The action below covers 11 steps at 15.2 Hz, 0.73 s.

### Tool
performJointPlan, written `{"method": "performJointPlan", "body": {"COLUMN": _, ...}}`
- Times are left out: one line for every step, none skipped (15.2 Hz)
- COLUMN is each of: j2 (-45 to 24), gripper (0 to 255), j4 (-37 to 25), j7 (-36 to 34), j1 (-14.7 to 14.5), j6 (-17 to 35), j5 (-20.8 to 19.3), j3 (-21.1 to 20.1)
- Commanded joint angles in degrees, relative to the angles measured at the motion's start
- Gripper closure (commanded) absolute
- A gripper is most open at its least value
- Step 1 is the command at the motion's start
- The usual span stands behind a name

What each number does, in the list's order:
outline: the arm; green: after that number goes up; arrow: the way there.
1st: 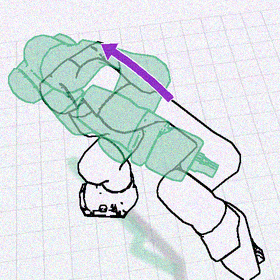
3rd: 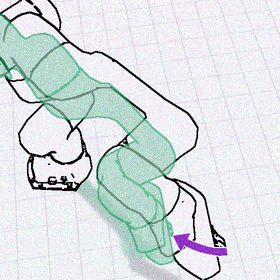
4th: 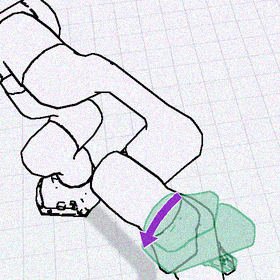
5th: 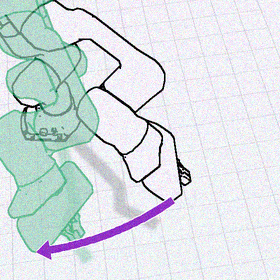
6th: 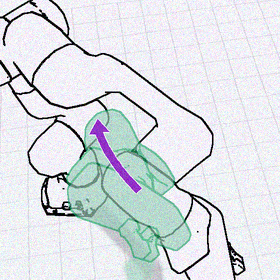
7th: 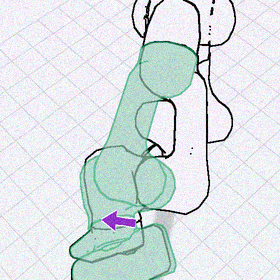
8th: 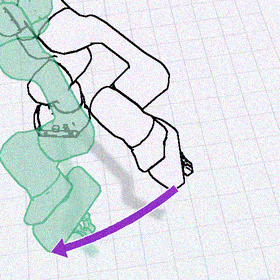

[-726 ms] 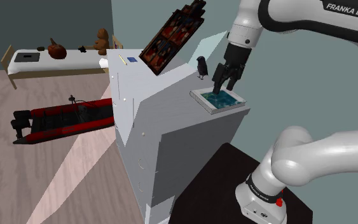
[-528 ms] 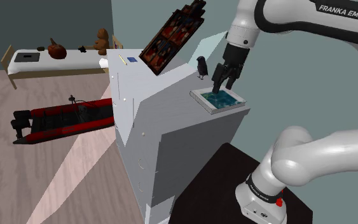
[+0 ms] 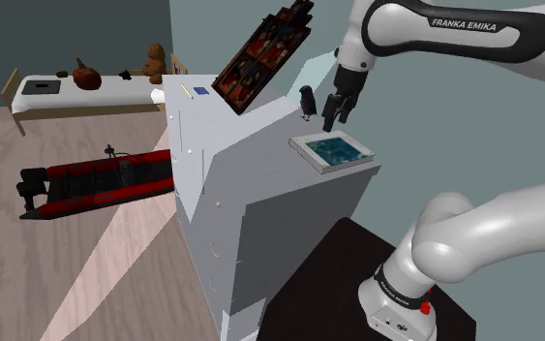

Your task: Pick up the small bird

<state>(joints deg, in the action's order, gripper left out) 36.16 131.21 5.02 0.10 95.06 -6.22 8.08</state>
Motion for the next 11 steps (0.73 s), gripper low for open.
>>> {"method": "performJointPlan", "body": {"j2": -3.0, "gripper": 0, "j4": -1.7, "j7": 3.2, "j1": 0.2, "j6": 1.9, "j5": -2.1, "j3": 1.4}}
{"method": "performJointPlan", "body": {"j2": -4.4, "gripper": 0, "j4": -2.6, "j7": 4.7, "j1": 0.3, "j6": 2.8, "j5": -3.0, "j3": 2.2}}
{"method": "performJointPlan", "body": {"j2": -5.9, "gripper": 0, "j4": -3.5, "j7": 6.2, "j1": 0.4, "j6": 3.7, "j5": -3.9, "j3": 2.8}}
{"method": "performJointPlan", "body": {"j2": -7.4, "gripper": 0, "j4": -4.5, "j7": 7.7, "j1": 0.4, "j6": 4.5, "j5": -4.7, "j3": 3.5}}
{"method": "performJointPlan", "body": {"j2": -8.9, "gripper": 0, "j4": -5.6, "j7": 9.2, "j1": 0.5, "j6": 5.4, "j5": -5.5, "j3": 4.2}}
{"method": "performJointPlan", "body": {"j2": -10.5, "gripper": 0, "j4": -6.7, "j7": 10.7, "j1": 0.5, "j6": 6.3, "j5": -6.2, "j3": 4.9}}
{"method": "performJointPlan", "body": {"j2": -12.1, "gripper": 0, "j4": -7.9, "j7": 12.1, "j1": 0.6, "j6": 7.1, "j5": -6.8, "j3": 5.5}}
{"method": "performJointPlan", "body": {"j2": -13.7, "gripper": 0, "j4": -9.2, "j7": 13.6, "j1": 0.6, "j6": 8.0, "j5": -7.4, "j3": 6.1}}
{"method": "performJointPlan", "body": {"j2": -15.4, "gripper": 0, "j4": -10.5, "j7": 15.0, "j1": 0.7, "j6": 8.8, "j5": -7.9, "j3": 6.7}}
{"method": "performJointPlan", "body": {"j2": -17.1, "gripper": 0, "j4": -11.9, "j7": 16.4, "j1": 0.7, "j6": 9.6, "j5": -8.4, "j3": 7.3}}
{"method": "performJointPlan", "body": {"j2": -18.8, "gripper": 0, "j4": -13.4, "j7": 17.9, "j1": 0.7, "j6": 10.4, "j5": -8.8, "j3": 7.9}}
